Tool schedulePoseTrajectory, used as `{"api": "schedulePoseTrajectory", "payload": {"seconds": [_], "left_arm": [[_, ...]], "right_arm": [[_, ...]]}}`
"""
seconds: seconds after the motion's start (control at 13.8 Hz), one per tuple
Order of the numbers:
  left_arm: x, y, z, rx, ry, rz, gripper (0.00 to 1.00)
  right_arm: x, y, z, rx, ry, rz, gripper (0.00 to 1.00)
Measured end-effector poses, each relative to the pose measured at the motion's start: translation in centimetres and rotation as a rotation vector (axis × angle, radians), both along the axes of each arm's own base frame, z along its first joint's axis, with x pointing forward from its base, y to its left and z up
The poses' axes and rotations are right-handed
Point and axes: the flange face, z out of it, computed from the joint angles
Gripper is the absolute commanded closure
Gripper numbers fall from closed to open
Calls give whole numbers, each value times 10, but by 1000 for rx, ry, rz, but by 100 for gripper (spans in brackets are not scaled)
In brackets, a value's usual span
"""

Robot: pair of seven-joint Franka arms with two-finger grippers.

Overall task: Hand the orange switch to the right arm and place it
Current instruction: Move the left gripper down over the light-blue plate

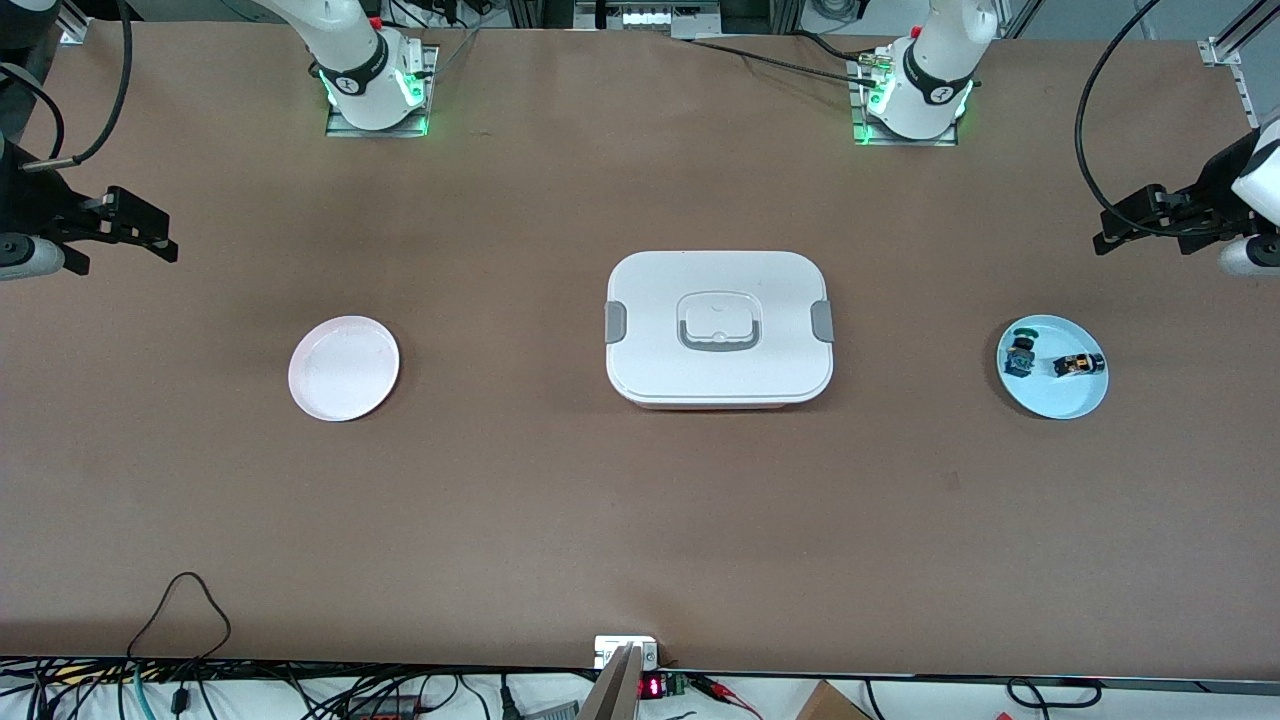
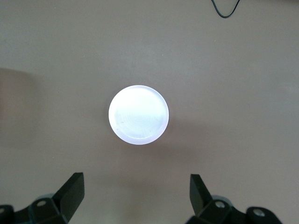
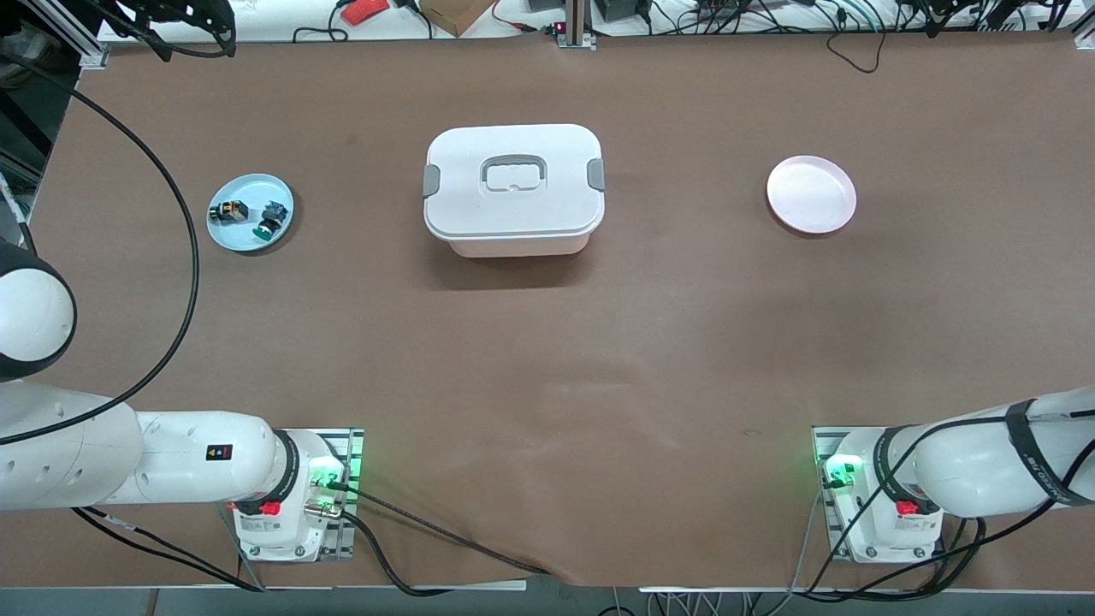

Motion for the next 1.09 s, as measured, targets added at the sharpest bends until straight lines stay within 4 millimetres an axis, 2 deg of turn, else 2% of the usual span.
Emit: {"api": "schedulePoseTrajectory", "payload": {"seconds": [0.29,0.51,0.73,1.09], "left_arm": [[0,2,-1,0,5,4,0],[3,3,-11,-1,27,5,0],[10,3,-28,-2,59,5,0],[26,5,-71,-3,135,8,0]], "right_arm": [[0,0,0,0,0,0,0],[0,0,0,0,0,0,0],[0,0,0,0,0,0,0],[0,0,0,0,1,0,0]]}}
